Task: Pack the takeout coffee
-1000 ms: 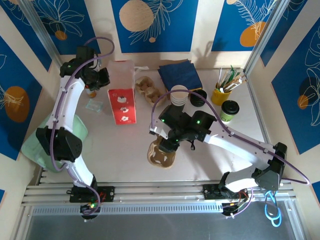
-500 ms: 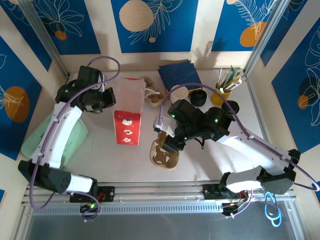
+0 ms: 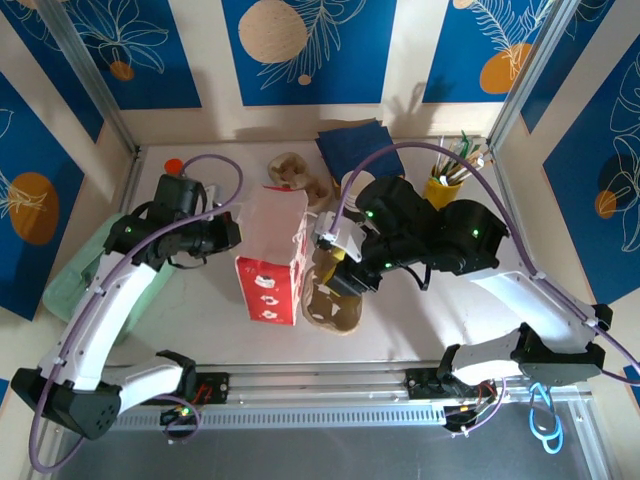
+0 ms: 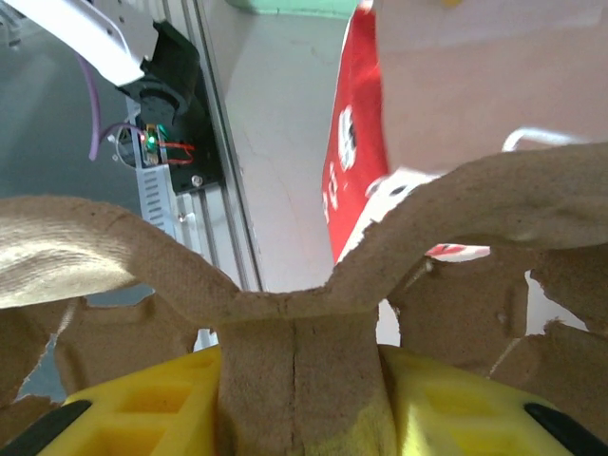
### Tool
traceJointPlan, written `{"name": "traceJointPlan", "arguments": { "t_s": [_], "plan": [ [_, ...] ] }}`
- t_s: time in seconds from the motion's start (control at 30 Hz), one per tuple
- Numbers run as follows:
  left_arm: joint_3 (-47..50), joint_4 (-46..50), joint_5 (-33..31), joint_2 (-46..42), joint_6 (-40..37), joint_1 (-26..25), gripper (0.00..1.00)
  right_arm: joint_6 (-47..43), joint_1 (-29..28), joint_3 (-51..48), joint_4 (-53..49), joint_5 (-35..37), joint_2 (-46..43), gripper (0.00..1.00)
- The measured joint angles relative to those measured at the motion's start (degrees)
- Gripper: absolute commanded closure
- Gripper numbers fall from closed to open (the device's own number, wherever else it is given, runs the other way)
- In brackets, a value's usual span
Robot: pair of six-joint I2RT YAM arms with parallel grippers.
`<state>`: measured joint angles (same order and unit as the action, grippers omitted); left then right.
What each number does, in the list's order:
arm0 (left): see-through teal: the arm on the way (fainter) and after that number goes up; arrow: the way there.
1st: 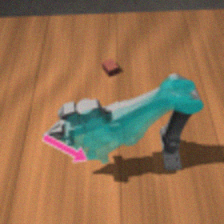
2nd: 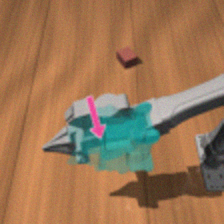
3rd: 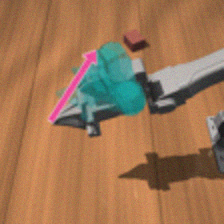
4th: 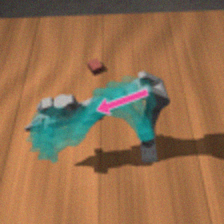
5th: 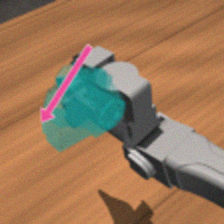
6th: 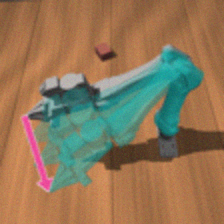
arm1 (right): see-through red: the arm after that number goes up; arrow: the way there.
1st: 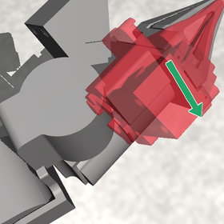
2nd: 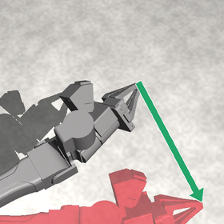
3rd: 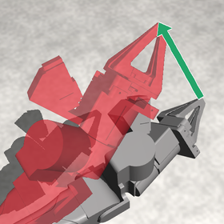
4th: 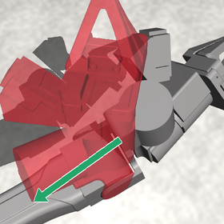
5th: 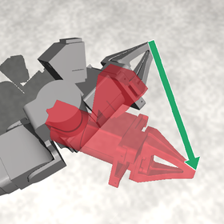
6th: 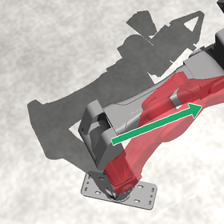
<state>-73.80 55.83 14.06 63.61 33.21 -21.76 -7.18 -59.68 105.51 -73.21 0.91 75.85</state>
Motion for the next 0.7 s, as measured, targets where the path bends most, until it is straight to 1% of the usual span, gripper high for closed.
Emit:
{"name": "traceJointPlan", "arguments": {
  "t_s": [0.2,0.4,0.6,0.7],
  "plan": [
    [2.60,-4.13,3.39,-1.92,0.37,-2.67,1.00,-1.27,-0.15,8.63,-2.36,-0.09,3.52,0.60],
    [5.55,-8.35,6.19,-1.92,0.11,-5.49,1.00,-2.71,-0.37,15.19,-4.20,0.04,7.10,0.60],
    [6.38,-11.47,8.26,-1.95,-1.57,-6.97,1.00,-4.96,-0.22,17.79,-4.63,0.37,10.45,0.60],
    [7.80,-13.40,9.18,-1.97,-2.21,-7.06,1.00,-6.25,1.11,17.77,-4.42,-0.28,11.56,0.60]
  ]
}}
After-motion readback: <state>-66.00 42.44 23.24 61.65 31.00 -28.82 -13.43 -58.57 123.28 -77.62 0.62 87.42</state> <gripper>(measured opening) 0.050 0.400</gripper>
